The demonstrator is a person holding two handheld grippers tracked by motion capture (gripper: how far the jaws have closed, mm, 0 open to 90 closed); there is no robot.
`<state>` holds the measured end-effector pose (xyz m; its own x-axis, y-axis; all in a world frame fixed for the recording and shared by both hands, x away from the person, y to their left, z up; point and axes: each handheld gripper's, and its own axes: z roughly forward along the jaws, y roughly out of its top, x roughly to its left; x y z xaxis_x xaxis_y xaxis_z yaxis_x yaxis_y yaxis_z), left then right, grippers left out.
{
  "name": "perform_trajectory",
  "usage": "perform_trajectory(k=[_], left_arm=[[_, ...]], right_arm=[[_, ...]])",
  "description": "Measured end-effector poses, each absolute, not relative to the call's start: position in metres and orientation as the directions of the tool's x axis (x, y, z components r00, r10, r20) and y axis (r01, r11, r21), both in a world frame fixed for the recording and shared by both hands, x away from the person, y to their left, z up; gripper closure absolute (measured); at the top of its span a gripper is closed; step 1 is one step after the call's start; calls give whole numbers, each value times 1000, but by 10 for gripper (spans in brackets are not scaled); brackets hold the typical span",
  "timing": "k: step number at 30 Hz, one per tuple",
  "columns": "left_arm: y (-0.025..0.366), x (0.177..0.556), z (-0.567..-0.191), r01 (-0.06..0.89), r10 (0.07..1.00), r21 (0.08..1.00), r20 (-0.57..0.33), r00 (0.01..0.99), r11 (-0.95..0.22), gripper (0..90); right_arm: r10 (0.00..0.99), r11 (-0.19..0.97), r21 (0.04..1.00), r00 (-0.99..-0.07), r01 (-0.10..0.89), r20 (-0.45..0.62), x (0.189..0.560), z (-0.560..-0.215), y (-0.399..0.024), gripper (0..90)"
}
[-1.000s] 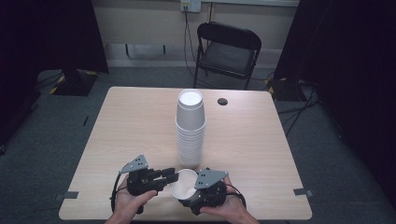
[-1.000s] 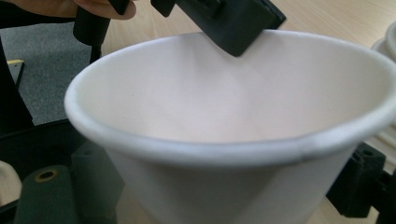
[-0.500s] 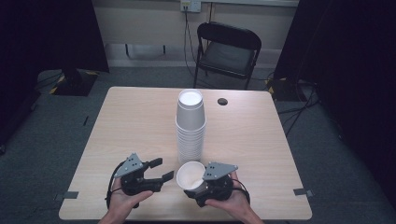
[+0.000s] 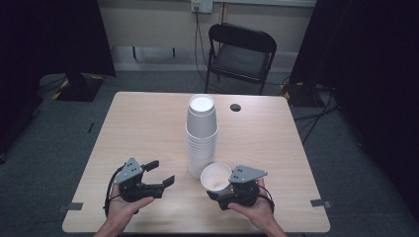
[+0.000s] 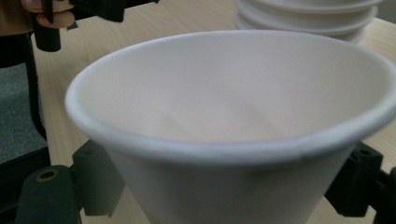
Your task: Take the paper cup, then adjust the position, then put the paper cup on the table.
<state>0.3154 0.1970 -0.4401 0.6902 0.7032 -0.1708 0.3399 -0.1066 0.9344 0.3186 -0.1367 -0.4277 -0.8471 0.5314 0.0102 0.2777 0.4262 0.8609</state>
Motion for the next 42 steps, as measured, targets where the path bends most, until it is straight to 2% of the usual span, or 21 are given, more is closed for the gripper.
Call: perform_trajectory(k=[8, 10, 14, 22, 33, 42], left_arm=[[199, 318, -444, 359, 709, 926, -174, 683, -119, 159], [199, 319, -444, 375, 691, 920, -198, 695, -113, 160], [198, 320, -446, 383, 717, 912, -168, 677, -148, 160], [198, 321, -450, 403, 713, 902, -181, 677, -153, 161], [202, 323, -451, 364, 738, 918, -133, 662, -160, 158], [201, 323, -451, 370, 744, 913, -127, 656, -170, 159]], right_arm=[[604, 374, 875, -797, 307, 21, 330, -424, -155, 157], [613, 373, 877, -790, 303, 12, 331, -423, -159, 157], [629, 365, 882, -777, 299, 3, 333, -420, -165, 157], [676, 327, 892, -737, 313, 11, 347, -416, -176, 157], [734, 287, 902, -679, 324, 10, 377, -408, -189, 158], [753, 261, 906, -657, 334, 26, 396, -404, -193, 158]])
